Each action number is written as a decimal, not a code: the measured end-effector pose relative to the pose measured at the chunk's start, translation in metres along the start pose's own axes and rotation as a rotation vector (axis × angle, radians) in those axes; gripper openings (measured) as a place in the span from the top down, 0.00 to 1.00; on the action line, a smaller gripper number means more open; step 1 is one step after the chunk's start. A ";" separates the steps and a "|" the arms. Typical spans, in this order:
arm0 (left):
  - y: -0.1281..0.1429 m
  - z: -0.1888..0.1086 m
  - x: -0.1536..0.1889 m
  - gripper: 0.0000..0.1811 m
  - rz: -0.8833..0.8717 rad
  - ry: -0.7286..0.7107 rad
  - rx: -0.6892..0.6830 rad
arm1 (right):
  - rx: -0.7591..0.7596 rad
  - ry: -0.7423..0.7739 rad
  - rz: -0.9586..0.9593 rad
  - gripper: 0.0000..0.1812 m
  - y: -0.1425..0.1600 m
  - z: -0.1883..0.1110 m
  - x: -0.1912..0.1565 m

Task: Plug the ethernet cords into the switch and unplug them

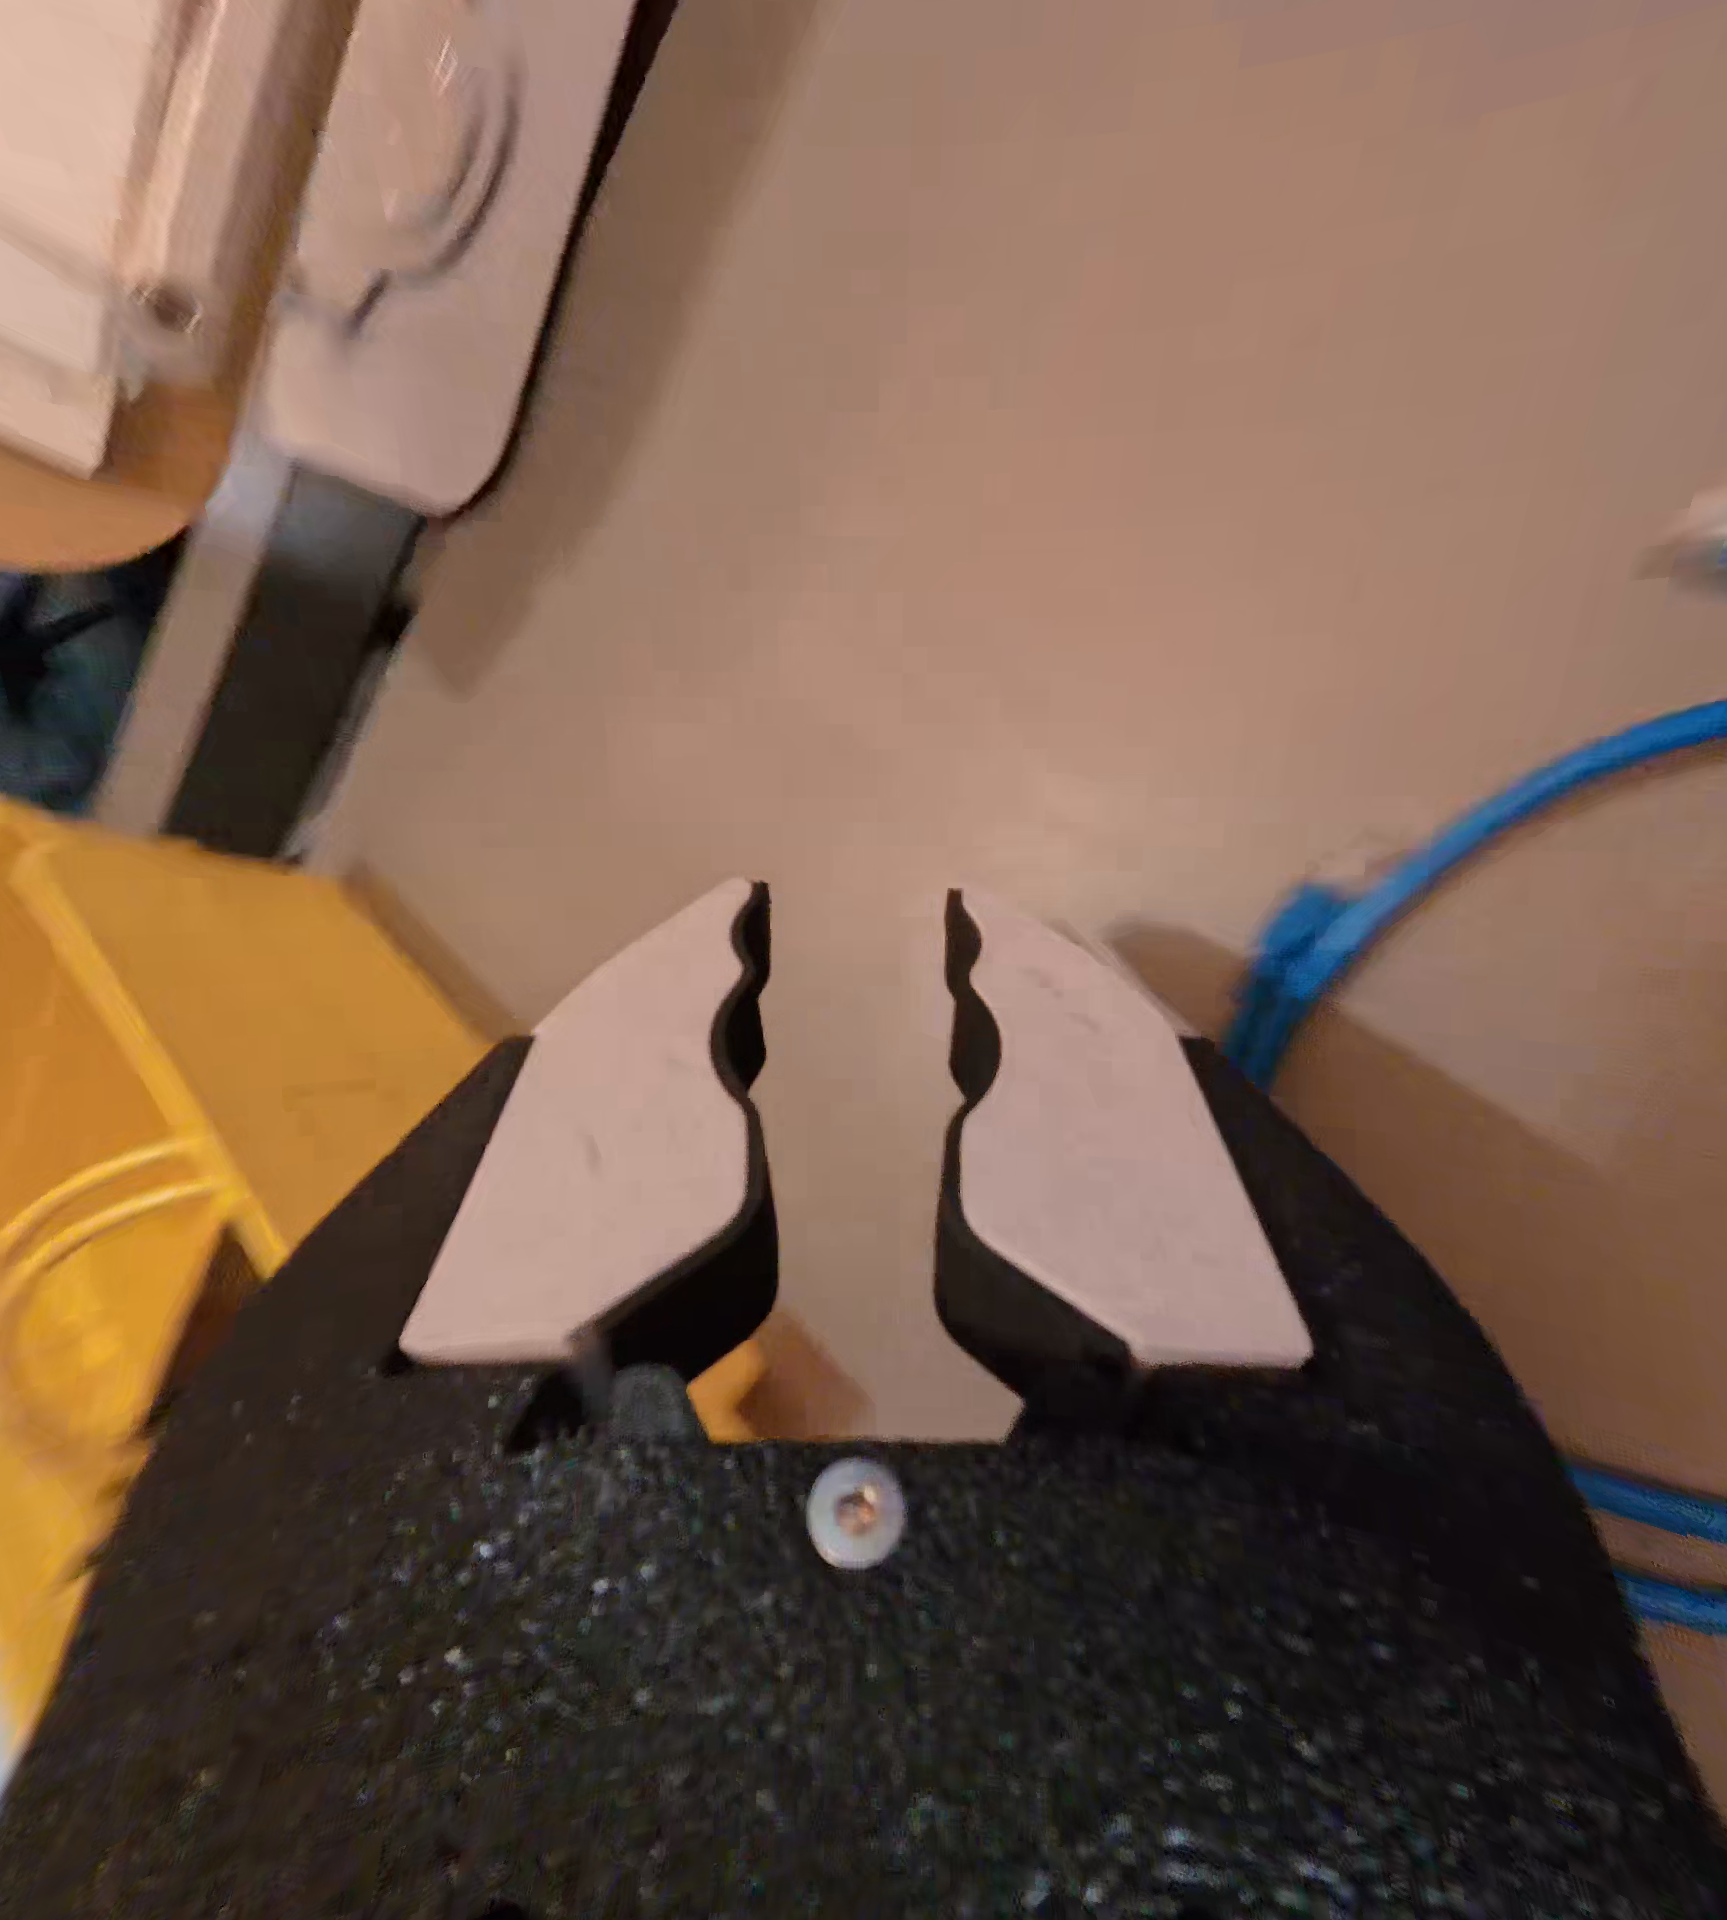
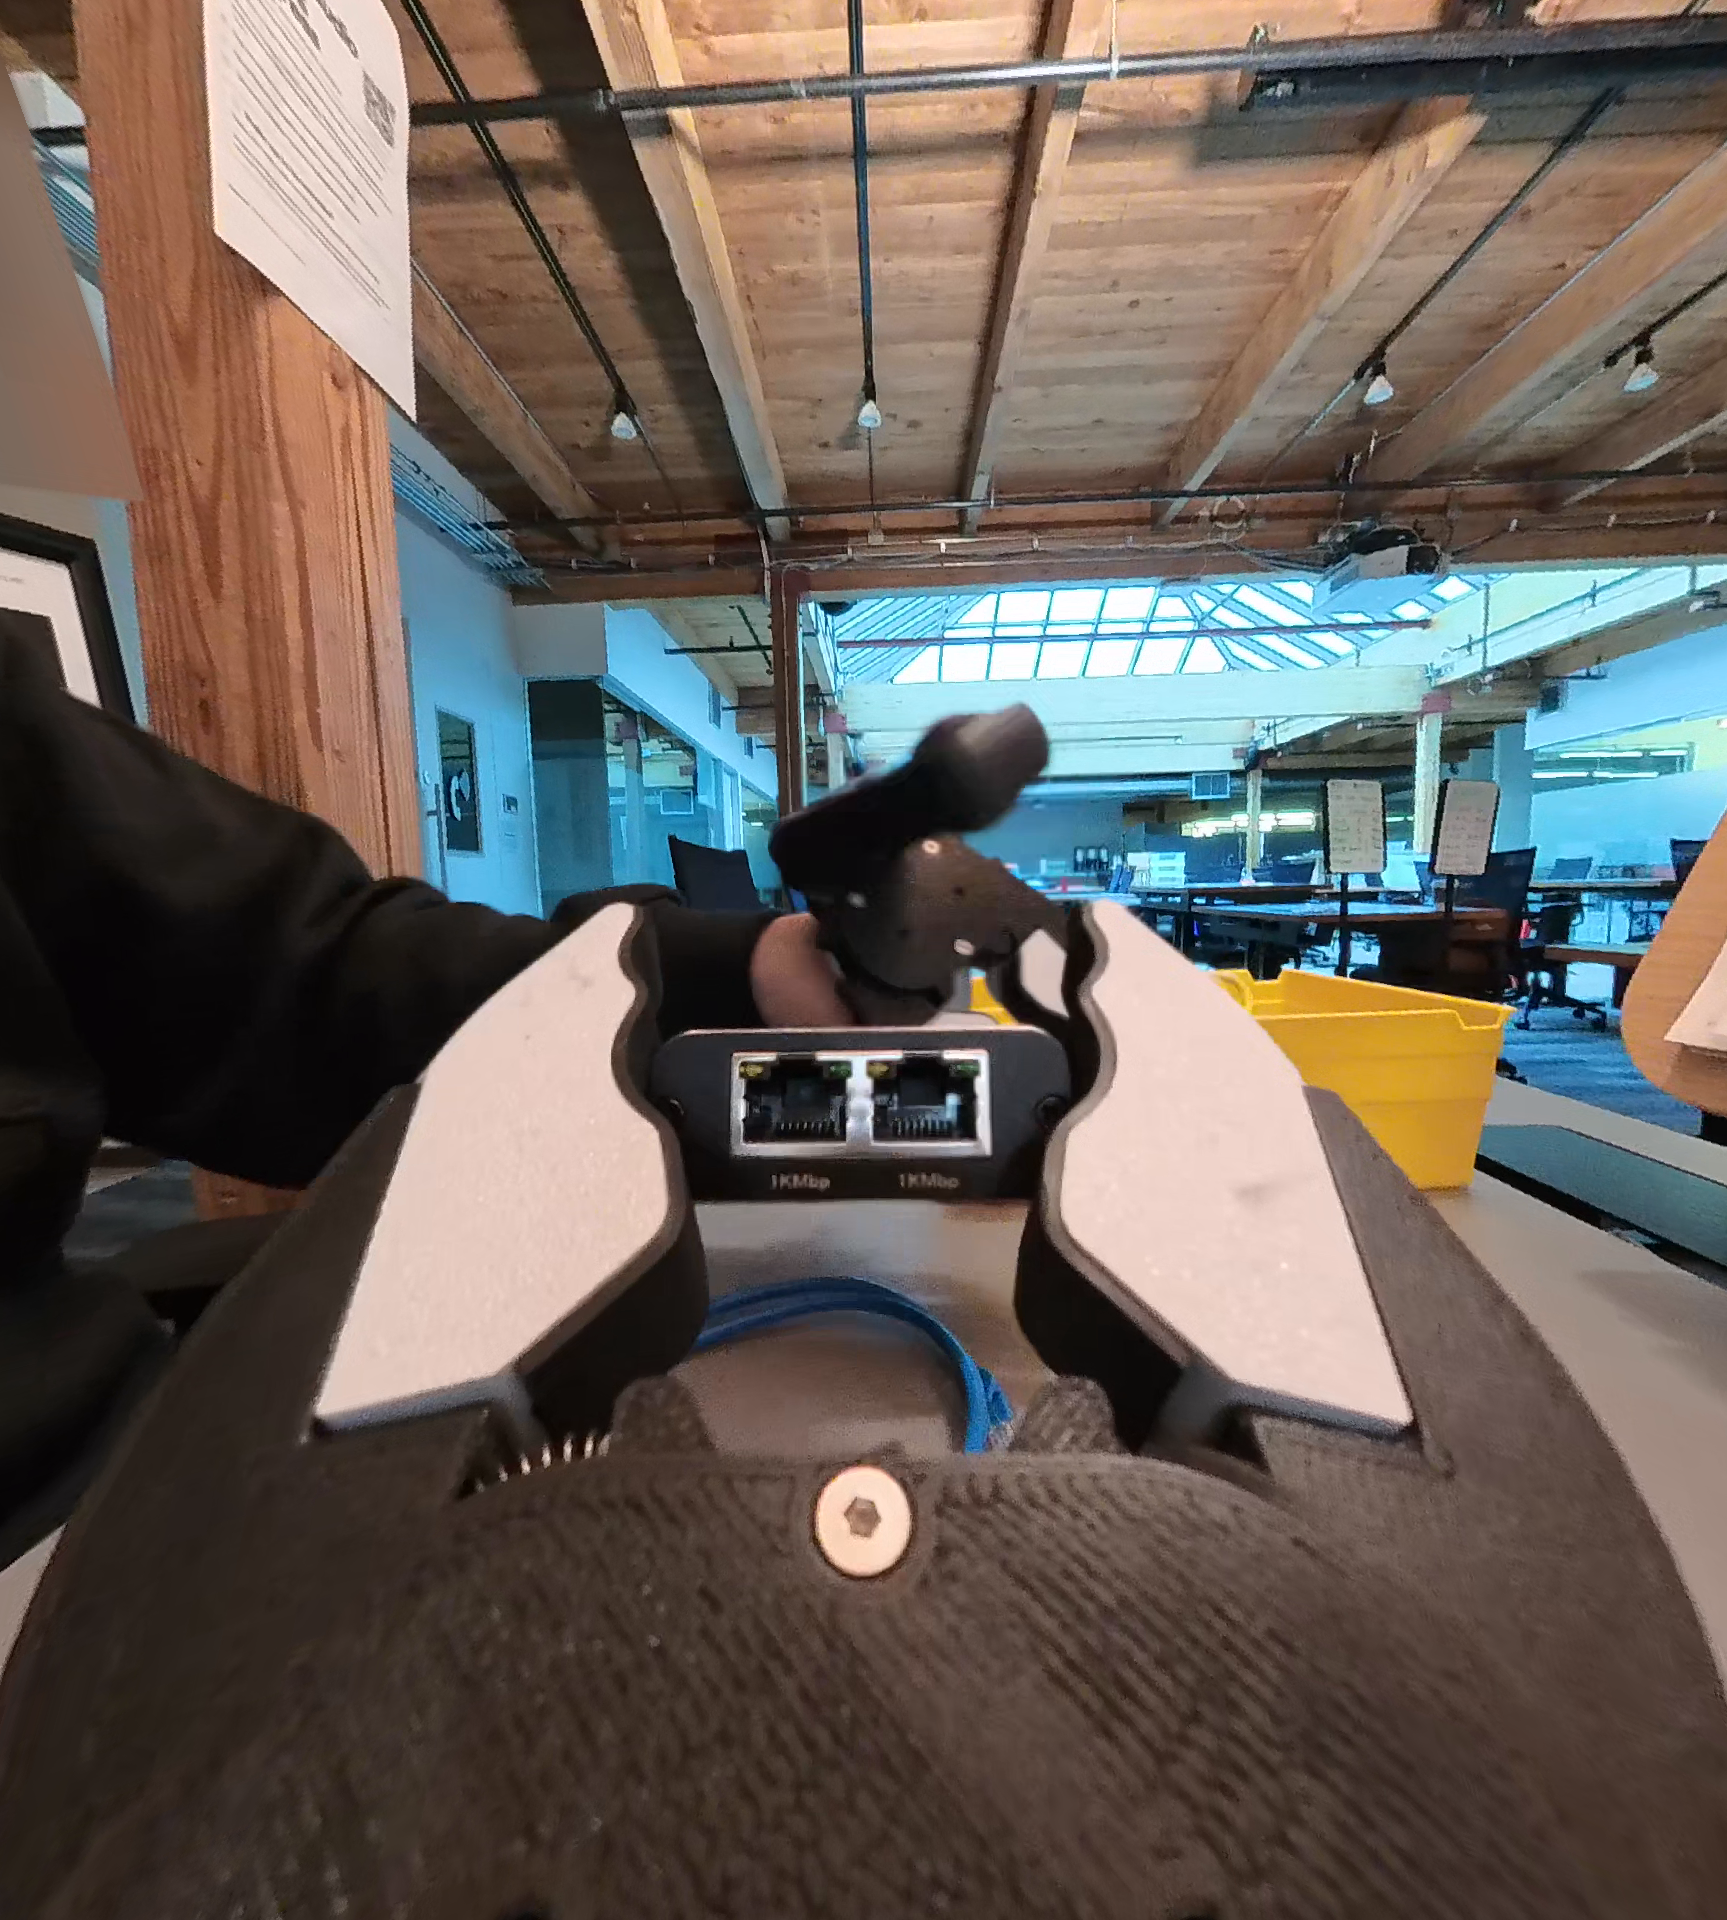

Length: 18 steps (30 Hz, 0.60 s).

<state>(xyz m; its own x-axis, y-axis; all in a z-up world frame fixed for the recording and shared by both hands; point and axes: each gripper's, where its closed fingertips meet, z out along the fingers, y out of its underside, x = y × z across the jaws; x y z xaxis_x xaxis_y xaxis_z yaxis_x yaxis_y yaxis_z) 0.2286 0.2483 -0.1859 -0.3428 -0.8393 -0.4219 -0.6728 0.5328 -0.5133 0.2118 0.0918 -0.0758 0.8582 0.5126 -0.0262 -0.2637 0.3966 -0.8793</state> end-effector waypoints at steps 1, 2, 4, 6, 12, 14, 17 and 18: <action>-0.013 -0.009 0.020 0.83 -0.065 0.112 0.078 | 0.012 -0.003 -0.003 0.59 -0.002 0.000 -0.001; -0.026 -0.019 0.044 0.81 -0.150 0.251 0.157 | 0.024 -0.010 -0.004 0.58 -0.004 0.001 -0.002; -0.058 -0.047 0.092 0.78 -0.345 0.602 0.338 | 0.051 -0.024 -0.003 0.59 -0.009 0.003 -0.006; -0.086 -0.078 0.118 0.75 -0.593 0.940 0.517 | 0.092 -0.056 0.013 0.58 -0.014 0.005 -0.012; -0.109 -0.107 0.129 0.71 -1.048 1.475 0.751 | 0.159 -0.136 0.023 0.58 -0.026 0.009 -0.031; -0.112 -0.117 0.129 0.67 -1.067 1.550 0.807 | 0.151 -0.144 0.007 0.59 -0.025 0.011 -0.035; -0.113 -0.121 0.140 0.67 -1.012 1.575 0.796 | 0.116 -0.149 -0.011 0.59 -0.017 0.016 -0.038; -0.114 -0.124 0.143 0.68 -0.998 1.587 0.793 | 0.093 -0.148 -0.012 0.59 -0.012 0.018 -0.038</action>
<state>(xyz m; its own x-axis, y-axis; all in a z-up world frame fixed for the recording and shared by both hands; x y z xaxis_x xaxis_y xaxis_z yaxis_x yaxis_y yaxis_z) 0.1751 0.0548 -0.0953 -0.5611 0.0871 0.8231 -0.7261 -0.5292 -0.4390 0.1747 0.0811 -0.0558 0.7893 0.6110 0.0607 -0.2991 0.4690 -0.8310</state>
